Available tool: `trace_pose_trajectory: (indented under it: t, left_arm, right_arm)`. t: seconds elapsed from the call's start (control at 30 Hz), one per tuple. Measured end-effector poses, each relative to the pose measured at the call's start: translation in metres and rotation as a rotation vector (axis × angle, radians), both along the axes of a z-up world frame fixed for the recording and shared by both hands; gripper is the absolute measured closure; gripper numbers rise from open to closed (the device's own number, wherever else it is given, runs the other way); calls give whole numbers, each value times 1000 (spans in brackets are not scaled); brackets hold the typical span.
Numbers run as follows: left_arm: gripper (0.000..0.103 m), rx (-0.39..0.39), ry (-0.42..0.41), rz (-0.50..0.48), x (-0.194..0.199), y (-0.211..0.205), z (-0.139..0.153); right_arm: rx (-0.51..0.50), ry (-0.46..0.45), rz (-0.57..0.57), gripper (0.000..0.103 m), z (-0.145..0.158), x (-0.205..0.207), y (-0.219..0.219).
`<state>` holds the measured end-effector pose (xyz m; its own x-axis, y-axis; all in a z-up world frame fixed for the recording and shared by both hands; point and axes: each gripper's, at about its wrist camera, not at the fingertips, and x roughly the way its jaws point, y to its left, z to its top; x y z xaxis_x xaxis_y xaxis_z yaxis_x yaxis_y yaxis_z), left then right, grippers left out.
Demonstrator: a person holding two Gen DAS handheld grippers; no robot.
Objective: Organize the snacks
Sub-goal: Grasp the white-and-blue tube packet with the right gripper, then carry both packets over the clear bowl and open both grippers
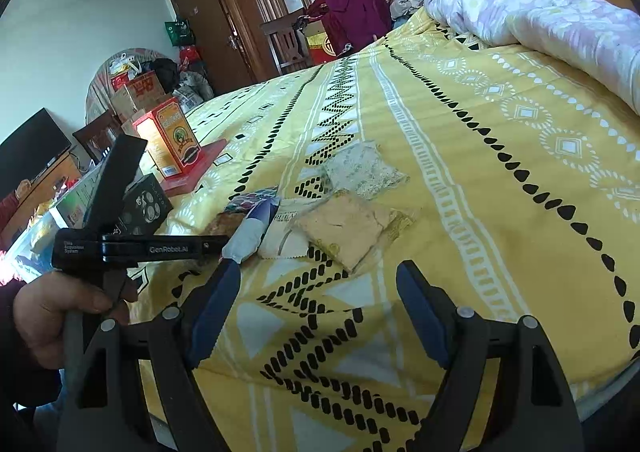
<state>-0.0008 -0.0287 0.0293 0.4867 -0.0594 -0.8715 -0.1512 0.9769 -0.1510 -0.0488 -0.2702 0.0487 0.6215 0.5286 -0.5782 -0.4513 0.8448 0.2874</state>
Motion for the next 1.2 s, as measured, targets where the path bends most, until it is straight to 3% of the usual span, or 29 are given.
trace_pose_trajectory:
  t: [0.1, 0.2, 0.33, 0.47, 0.57, 0.63, 0.8, 0.9, 1.2]
  left_arm:
    - [67, 52, -19, 15, -15, 7, 10]
    - [67, 61, -58, 29, -33, 14, 24]
    - [67, 60, -120, 27, -46, 19, 46]
    - [67, 59, -156, 32, -51, 29, 64]
    - [67, 53, -169, 50, -53, 36, 69]
    - [67, 43, -168, 56, -53, 39, 69]
    - [67, 24, -161, 61, -54, 43, 65]
    - [67, 11, -174, 59, -56, 46, 70]
    - [67, -12, -265, 63, -68, 62, 109]
  right_arm:
    - [-18, 1, 54, 20, 6, -5, 9]
    - [-49, 26, 148, 38, 9, 0, 32]
    - [-74, 88, 230, 48, 10, 26, 71]
    - [-133, 140, 291, 49, 3, 50, 113]
    - [-215, 180, 283, 49, -12, 63, 136]
    - [-245, 203, 265, 57, -22, 70, 143]
    - [-290, 214, 238, 64, -34, 77, 150]
    - [-252, 211, 220, 71, -26, 75, 141]
    - [-178, 50, 195, 72, 51, 51, 127]
